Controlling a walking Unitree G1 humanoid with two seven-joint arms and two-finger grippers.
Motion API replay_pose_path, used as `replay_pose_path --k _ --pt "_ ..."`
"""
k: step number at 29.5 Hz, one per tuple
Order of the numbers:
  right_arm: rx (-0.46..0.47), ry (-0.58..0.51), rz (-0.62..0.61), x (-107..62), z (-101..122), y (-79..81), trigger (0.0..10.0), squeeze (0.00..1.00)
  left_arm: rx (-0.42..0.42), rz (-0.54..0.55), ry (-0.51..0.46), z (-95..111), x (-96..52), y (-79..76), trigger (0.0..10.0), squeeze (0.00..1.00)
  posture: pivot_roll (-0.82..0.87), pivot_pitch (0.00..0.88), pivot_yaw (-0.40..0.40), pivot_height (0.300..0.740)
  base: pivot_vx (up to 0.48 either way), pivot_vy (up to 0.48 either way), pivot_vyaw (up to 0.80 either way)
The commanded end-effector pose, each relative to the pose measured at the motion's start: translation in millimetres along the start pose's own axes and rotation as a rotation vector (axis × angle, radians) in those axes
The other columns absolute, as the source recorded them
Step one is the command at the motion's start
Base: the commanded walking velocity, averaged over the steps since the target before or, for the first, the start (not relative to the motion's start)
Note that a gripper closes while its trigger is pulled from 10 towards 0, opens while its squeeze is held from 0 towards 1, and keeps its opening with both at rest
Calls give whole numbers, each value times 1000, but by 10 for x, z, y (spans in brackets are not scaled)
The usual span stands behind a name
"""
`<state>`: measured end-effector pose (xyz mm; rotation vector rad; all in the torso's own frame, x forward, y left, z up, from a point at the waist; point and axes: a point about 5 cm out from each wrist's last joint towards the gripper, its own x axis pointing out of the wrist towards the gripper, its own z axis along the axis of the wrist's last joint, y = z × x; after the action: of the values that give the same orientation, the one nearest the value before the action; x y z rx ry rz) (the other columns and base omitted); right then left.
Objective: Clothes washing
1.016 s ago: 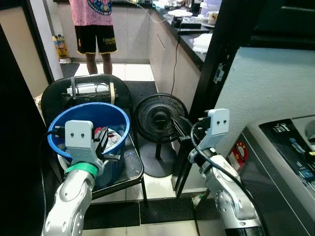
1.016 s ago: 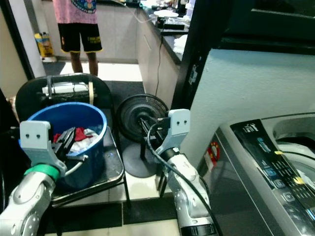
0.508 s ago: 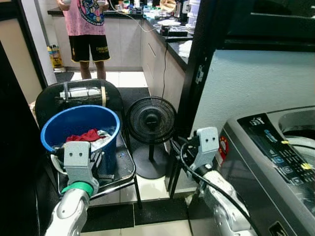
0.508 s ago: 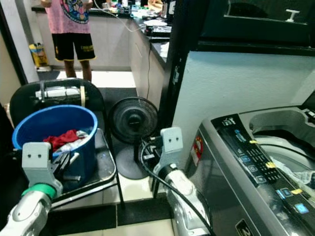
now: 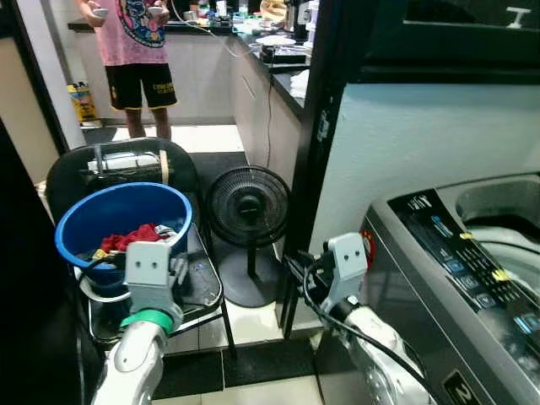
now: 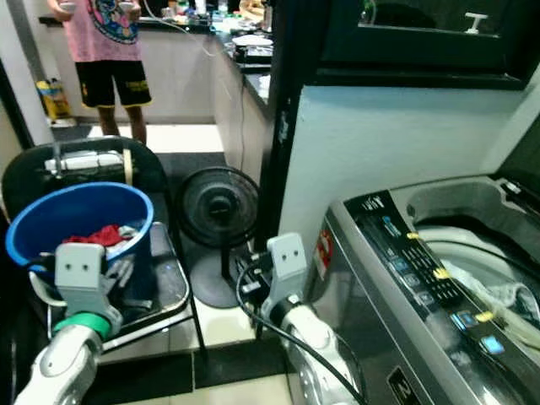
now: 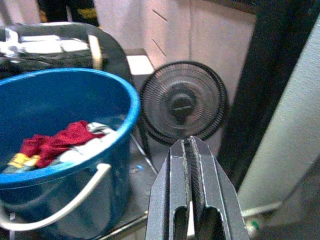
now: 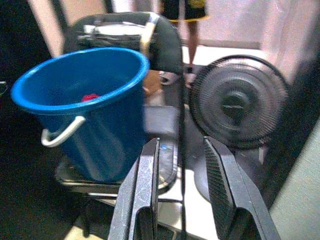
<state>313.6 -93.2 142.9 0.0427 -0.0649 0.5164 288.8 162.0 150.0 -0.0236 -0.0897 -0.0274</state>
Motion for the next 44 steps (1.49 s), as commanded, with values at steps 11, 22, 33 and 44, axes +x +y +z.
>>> replay_pose_path --k 11,22,33,44 --pt "0 -14 46 -1 -1 27 10000 0 2 5 -6 -24 7 3 10000 0 -10 23 3 740 374 0 145" --pt "18 -33 46 9 8 41 10000 0 7 0 -9 -25 -14 8 10000 0 -2 36 5 740 375 0 0" --pt "8 -68 50 64 101 60 10000 0 9 -6 -14 -14 -2 12 10000 0 1 35 13 740 375 0 364" --pt "6 -95 46 80 174 58 10000 0 9 -13 -16 -6 -4 8 10000 0 2 36 11 740 374 0 0"
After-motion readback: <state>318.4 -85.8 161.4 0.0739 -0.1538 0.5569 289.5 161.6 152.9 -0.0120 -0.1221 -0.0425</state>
